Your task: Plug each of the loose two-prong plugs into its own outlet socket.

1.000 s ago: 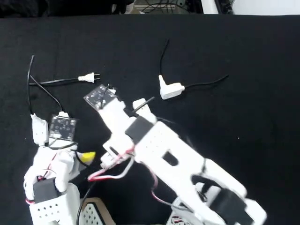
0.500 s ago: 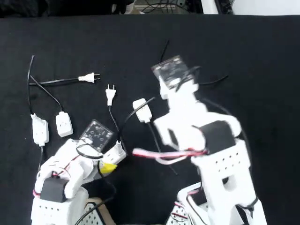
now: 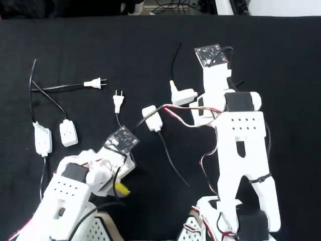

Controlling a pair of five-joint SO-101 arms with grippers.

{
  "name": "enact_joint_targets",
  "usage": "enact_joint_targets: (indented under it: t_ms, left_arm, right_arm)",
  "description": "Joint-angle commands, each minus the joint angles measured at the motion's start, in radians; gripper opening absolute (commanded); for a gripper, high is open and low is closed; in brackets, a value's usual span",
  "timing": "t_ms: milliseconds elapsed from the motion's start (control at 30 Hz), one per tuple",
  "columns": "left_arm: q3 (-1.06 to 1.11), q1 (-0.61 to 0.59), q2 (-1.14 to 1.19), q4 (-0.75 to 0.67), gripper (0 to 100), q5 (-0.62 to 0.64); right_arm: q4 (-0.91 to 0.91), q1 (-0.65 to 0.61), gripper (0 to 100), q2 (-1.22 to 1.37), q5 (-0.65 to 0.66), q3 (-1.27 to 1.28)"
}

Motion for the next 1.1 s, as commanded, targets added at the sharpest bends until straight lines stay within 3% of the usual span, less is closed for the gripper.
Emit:
enact_joint_targets:
  t_ms: [0,167,567,733,967,1067]
  left_arm:
    - [-0.067,-0.008,0.063,-0.021,33,-0.003]
    - [-0.067,-0.005,0.08,-0.014,17,-0.005]
    - [-0.067,-0.012,0.074,-0.014,16,0.002]
    - [-0.094,-0.015,0.074,0.011,2,0.002]
    - [-0.122,-0.016,0.074,0.058,3,0.002]
    - [-0.143,-0.076,0.072,0.058,3,0.003]
  right_arm:
    - [-0.031,0.014,2.6,0.002,-0.02,-0.03]
    - [-0.1,0.014,2.6,0.002,-0.031,0.038]
    - [-0.107,0.012,2.6,0.002,-0.031,0.042]
    - [-0.107,0.012,2.6,0.002,-0.031,0.042]
    - [-0.107,0.012,2.6,0.002,-0.031,0.042]
    - [-0.106,0.012,2.6,0.002,-0.031,0.042]
